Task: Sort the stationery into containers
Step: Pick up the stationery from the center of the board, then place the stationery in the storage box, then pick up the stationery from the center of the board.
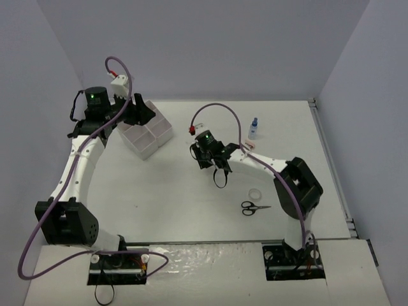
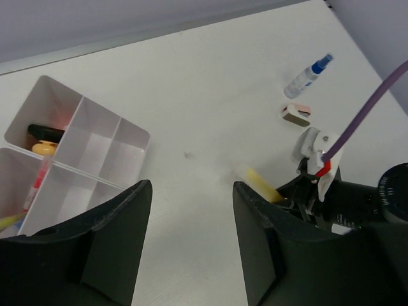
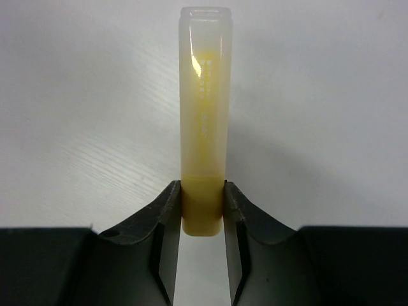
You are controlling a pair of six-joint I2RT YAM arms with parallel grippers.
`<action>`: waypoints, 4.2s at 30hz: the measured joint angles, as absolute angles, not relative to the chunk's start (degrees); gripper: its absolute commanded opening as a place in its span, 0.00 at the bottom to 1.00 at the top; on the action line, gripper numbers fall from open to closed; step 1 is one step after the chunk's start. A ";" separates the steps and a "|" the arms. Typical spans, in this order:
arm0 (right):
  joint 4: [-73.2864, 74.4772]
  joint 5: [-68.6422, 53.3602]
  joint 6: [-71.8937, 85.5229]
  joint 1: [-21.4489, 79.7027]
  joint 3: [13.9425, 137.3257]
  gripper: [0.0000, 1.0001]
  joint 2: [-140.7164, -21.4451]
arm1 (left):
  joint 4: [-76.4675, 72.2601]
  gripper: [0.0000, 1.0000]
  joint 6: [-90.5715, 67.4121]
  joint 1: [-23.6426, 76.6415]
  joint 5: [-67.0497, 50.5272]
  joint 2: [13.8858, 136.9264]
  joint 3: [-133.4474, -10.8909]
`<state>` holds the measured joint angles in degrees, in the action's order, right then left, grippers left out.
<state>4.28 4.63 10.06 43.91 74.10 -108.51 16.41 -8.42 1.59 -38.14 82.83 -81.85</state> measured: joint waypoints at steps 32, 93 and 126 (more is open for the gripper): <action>-28.14 6.46 6.50 55.59 79.85 0.00 -104.03 | 9.84 0.10 -16.61 4.45 -38.86 78.28 -76.07; -23.01 10.55 9.61 45.34 62.65 1.00 -88.61 | -34.98 0.00 10.10 0.69 -28.72 113.87 -85.21; -11.95 14.87 13.30 40.22 60.55 1.00 -82.06 | -28.65 0.66 5.28 0.67 -29.18 108.73 -78.76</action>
